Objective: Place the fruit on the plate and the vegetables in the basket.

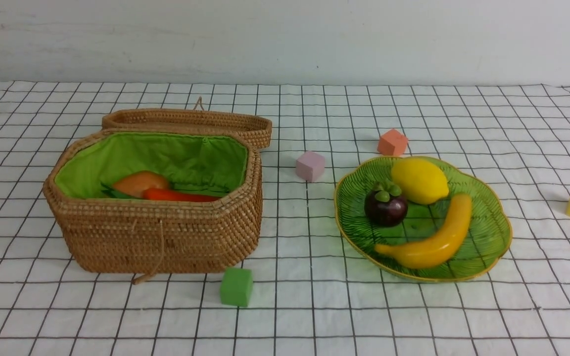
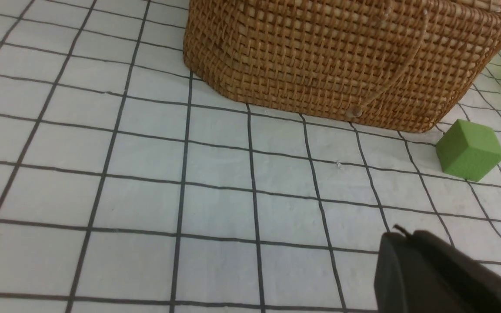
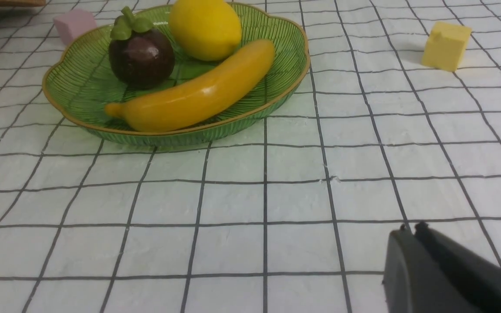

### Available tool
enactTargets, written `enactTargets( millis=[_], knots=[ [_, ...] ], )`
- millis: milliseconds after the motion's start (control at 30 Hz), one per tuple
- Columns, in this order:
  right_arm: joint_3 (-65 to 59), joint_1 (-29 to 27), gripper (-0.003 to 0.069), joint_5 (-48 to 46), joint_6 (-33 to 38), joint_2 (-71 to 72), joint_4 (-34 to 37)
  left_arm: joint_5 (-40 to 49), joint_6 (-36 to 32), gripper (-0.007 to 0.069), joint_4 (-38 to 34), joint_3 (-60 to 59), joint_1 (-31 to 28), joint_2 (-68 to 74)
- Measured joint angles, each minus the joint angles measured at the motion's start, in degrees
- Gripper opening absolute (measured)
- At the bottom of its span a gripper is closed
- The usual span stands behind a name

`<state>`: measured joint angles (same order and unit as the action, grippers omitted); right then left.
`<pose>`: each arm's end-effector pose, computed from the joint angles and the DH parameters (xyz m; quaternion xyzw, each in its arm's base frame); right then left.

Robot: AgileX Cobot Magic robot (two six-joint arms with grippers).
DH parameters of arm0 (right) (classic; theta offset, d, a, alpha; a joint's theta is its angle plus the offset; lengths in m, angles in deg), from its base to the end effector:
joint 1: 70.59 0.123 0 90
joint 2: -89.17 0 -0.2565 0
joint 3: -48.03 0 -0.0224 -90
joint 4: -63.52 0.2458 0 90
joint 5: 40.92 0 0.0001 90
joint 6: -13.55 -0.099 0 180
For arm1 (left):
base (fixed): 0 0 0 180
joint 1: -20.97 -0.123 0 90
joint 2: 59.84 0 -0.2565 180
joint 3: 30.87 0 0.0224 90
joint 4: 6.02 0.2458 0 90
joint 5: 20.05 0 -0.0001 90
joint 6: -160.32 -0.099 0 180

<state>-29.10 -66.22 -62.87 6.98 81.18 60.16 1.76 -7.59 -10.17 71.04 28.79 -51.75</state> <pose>0.0835 0.0042 0.1728 0.0001 0.8040 0.0318 0.5938 0.0828 -0.0141 0.1672 -0.0494 0.8072 -0.1317 0.5733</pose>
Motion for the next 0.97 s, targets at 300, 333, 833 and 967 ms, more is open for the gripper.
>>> enactTargets(
  millis=[300, 333, 833, 967],
  knots=[
    [0.0, 0.0, 0.0033, 0.0, 0.05, 0.0, 0.0, -0.05, 0.05, -0.0013, 0.0, 0.0, 0.0, 0.0],
    [0.0, 0.0, 0.0034, 0.0, 0.05, 0.0, 0.0, -0.05, 0.05, -0.0013, 0.0, 0.0, 0.0, 0.0],
    [0.0, 0.0, 0.0048, 0.0, 0.05, 0.0, 0.0, -0.05, 0.05, -0.0008, 0.0, 0.0, 0.0, 0.0],
    [0.0, 0.0, 0.0051, 0.0, 0.07, 0.0, 0.0, -0.05, 0.05, -0.0008, 0.0, 0.0, 0.0, 0.0]
  ],
)
